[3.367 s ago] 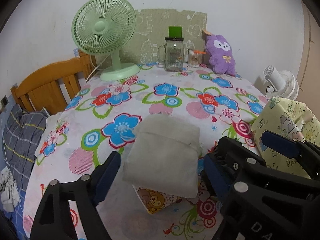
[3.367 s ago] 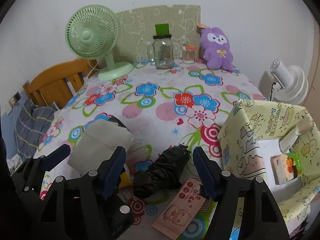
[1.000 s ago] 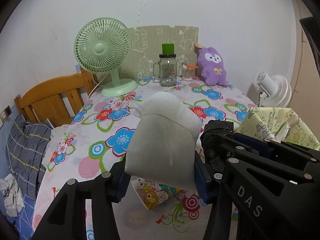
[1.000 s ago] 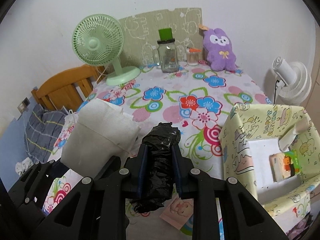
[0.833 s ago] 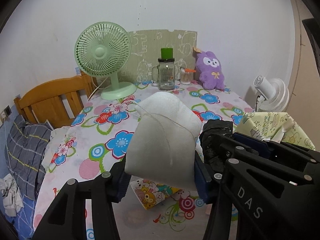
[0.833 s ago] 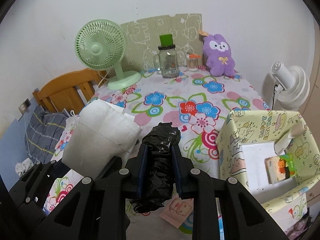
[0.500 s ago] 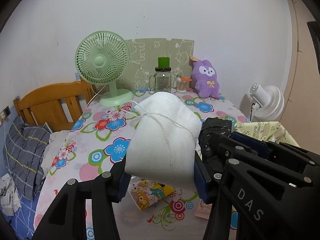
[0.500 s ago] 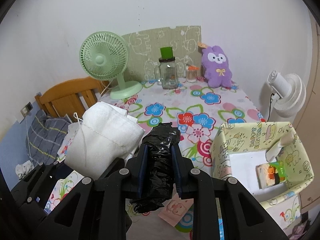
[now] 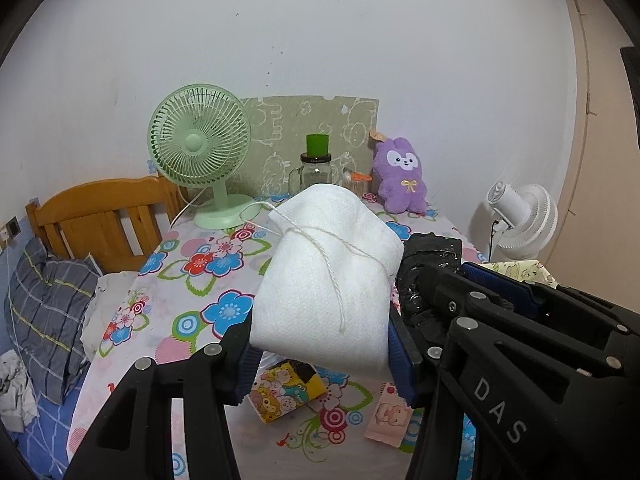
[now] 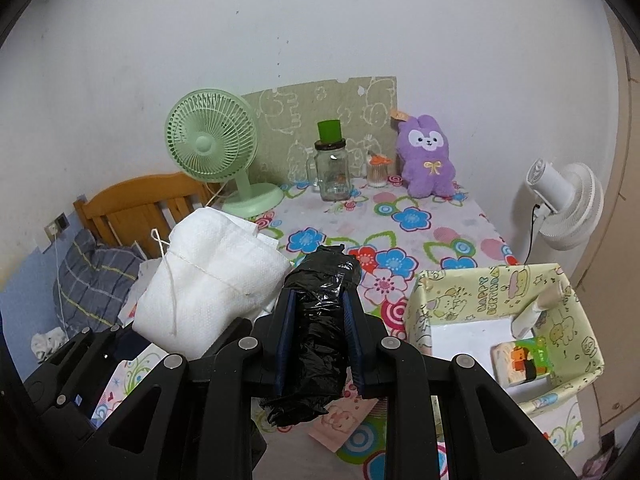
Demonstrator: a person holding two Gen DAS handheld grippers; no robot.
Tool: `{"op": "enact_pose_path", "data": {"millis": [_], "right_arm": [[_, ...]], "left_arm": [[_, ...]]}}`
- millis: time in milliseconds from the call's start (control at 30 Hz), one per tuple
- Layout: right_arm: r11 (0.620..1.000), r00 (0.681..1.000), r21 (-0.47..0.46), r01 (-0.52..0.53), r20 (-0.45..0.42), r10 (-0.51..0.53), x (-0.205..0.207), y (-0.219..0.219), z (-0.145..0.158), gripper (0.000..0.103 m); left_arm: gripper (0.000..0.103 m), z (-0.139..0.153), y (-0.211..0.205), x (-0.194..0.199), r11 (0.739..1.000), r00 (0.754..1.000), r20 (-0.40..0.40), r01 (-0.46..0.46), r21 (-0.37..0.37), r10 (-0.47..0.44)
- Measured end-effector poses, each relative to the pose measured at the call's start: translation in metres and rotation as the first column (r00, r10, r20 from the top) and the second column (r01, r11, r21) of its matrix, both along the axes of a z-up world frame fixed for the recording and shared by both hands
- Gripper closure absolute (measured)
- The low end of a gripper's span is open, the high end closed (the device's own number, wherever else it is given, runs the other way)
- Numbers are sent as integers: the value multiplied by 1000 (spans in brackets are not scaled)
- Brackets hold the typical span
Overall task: Organize soft objects
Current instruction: 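Lift the white cloth and black item and carry them toward the box, then lower the white cloth with the left tool while the right tool lowers the black item into the box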
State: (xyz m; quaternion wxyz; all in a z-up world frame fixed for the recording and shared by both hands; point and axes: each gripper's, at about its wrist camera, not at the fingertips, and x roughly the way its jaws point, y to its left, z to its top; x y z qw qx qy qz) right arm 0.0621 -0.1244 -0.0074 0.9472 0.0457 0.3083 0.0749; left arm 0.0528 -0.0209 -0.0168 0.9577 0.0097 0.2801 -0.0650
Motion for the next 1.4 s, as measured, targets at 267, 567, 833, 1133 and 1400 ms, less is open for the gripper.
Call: {"op": "enact_pose_path", "data": {"millis": [267, 567, 833, 1133, 1400], "right_arm": [[1000, 1000, -5, 11, 24, -11, -5, -13, 8, 76], [999, 998, -8, 33, 47, -32, -7, -30, 15, 76], [998, 996, -12, 57, 63, -56, -7, -48, 18, 76], [995, 993, -12, 99, 72, -98, -6, -75, 16, 76], [990, 988, -11, 138, 75, -137, -5, -97, 12, 76]], "left_arm": [[47, 6, -13, 0, 1000, 1000, 15, 11, -6, -11], [47, 13, -33, 2, 999, 999, 29, 32, -14, -32], [47, 14, -51, 6, 998, 998, 36, 53, -21, -52], [47, 12, -75, 11, 994, 995, 31, 101, -32, -100], [47, 9, -100, 15, 990, 990, 28, 138, -38, -137]]}}
